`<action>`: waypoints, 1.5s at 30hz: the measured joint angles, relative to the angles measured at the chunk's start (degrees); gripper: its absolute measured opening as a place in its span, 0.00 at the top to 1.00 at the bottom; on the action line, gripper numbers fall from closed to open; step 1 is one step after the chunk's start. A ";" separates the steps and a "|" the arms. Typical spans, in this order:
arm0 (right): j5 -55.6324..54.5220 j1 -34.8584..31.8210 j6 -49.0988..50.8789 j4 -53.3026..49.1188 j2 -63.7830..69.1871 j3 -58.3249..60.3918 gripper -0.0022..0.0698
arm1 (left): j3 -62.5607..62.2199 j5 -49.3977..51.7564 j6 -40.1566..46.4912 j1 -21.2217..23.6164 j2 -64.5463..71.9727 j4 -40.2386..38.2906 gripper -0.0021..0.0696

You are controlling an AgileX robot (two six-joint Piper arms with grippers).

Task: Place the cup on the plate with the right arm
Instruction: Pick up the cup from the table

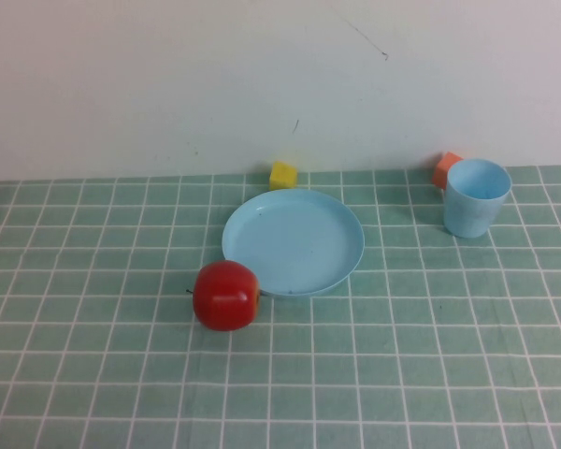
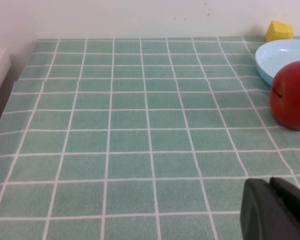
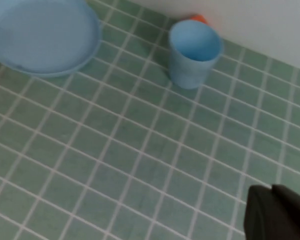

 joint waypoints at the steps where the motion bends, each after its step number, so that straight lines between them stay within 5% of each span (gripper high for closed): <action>1: 0.39 0.00 -3.27 4.62 2.27 -0.63 0.97 | 0.00 0.00 0.00 0.00 0.00 0.00 0.97; 6: 1.48 0.00 -13.52 19.64 13.54 -6.02 0.97 | 0.00 0.00 0.00 0.00 0.00 0.00 0.97; 14: 9.46 0.30 -18.38 22.33 37.02 -25.08 0.95 | 0.00 0.00 0.00 0.00 0.00 0.00 0.97; 16: 10.73 0.75 -18.38 21.95 42.40 -30.83 0.87 | 0.00 0.00 0.00 0.00 0.00 0.00 0.97; 21: 15.89 1.63 -16.43 18.99 55.45 -43.16 0.49 | 0.00 0.00 0.00 0.00 0.00 0.00 0.97; 25: 18.46 2.36 -12.86 14.83 65.63 -52.18 0.38 | 0.00 0.00 0.00 0.00 0.00 0.00 0.97; 32: 16.05 2.83 -6.55 7.27 77.74 -64.00 0.35 | 0.00 0.00 0.00 0.00 0.00 0.00 0.97; 45: 6.01 2.83 -4.19 4.34 87.35 -65.80 0.40 | 0.00 0.00 0.00 0.00 0.00 0.00 0.98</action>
